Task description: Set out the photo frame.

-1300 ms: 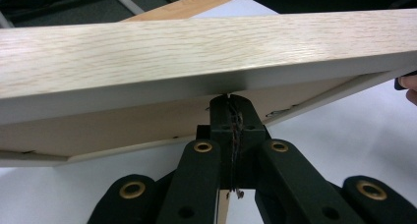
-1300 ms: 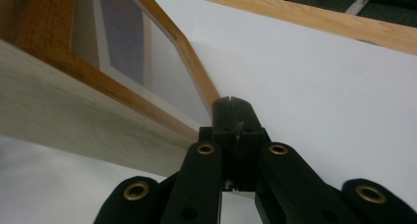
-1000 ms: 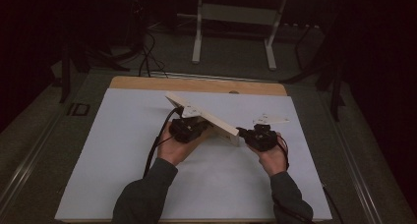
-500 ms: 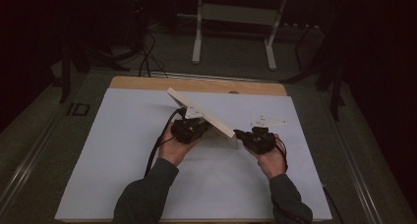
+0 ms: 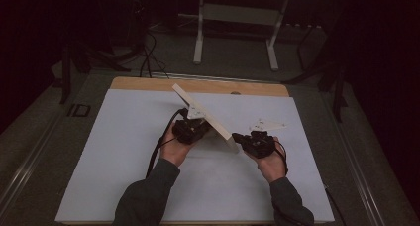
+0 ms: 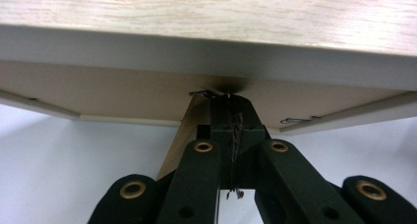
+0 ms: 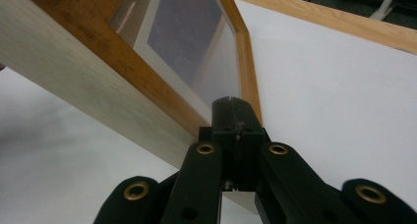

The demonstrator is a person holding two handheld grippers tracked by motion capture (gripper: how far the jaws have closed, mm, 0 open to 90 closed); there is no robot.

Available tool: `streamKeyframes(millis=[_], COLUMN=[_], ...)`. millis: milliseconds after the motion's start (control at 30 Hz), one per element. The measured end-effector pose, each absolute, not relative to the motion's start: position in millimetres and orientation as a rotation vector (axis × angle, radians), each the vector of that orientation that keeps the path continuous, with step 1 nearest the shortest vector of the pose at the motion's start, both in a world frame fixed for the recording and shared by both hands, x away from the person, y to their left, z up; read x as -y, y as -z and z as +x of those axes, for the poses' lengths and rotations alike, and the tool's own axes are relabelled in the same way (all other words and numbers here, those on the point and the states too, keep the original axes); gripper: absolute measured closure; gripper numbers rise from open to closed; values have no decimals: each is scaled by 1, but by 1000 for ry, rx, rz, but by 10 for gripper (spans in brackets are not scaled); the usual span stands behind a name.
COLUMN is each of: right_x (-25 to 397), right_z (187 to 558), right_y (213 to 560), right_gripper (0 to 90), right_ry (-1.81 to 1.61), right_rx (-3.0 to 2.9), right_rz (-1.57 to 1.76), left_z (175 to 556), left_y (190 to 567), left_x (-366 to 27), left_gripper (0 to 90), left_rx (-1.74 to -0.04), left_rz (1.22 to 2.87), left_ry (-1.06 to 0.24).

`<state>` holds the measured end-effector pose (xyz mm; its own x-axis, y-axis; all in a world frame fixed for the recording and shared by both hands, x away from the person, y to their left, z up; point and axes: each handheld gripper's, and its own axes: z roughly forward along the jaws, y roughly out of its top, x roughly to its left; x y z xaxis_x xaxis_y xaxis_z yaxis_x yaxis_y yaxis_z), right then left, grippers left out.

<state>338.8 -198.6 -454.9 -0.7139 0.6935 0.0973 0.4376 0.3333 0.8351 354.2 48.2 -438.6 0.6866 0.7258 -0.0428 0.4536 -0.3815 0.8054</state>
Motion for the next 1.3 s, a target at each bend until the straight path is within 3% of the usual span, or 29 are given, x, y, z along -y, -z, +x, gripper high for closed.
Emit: streamKeyframes(millis=[1300], right_x=[169], right_z=[328], right_y=[457], right_gripper=[900], right_ry=[-1333], right_rx=[-2394], right_rz=[906], left_z=[364], left_y=[445], left_x=[-52], left_gripper=[900], left_rx=[-887], left_rz=[2037], left_ry=[-415])
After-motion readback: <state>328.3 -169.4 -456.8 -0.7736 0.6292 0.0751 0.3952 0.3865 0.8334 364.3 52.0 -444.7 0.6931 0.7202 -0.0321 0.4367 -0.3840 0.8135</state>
